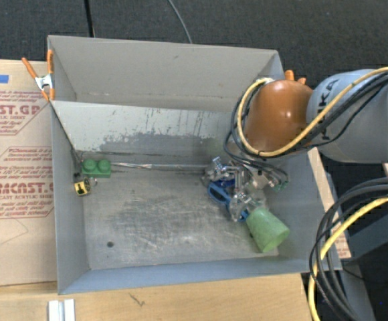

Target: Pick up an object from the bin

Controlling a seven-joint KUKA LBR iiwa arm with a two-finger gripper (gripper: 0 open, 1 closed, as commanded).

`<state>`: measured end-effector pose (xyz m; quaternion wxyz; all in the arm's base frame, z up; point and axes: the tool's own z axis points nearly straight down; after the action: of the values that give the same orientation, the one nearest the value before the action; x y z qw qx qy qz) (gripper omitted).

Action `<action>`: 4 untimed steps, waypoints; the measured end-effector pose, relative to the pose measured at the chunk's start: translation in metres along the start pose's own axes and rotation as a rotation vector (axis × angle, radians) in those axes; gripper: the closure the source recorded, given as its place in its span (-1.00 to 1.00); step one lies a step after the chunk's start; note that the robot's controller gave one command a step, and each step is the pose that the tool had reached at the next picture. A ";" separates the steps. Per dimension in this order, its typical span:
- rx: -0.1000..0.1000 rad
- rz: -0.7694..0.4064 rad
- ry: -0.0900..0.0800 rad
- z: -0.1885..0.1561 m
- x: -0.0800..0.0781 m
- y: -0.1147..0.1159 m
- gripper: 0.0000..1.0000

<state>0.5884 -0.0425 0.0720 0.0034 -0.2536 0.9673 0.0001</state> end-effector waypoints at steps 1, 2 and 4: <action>0.000 0.000 0.002 -0.003 0.000 0.000 1.00; 0.000 -0.001 0.002 0.000 0.001 0.001 -1.00; 0.001 -0.612 -0.004 -0.004 0.045 -0.044 -1.00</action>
Offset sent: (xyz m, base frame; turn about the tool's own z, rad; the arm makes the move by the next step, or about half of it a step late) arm 0.0000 0.0000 0.0000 0.0000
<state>0.5705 -0.1028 0.0753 0.0056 -0.5331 0.8460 -0.0010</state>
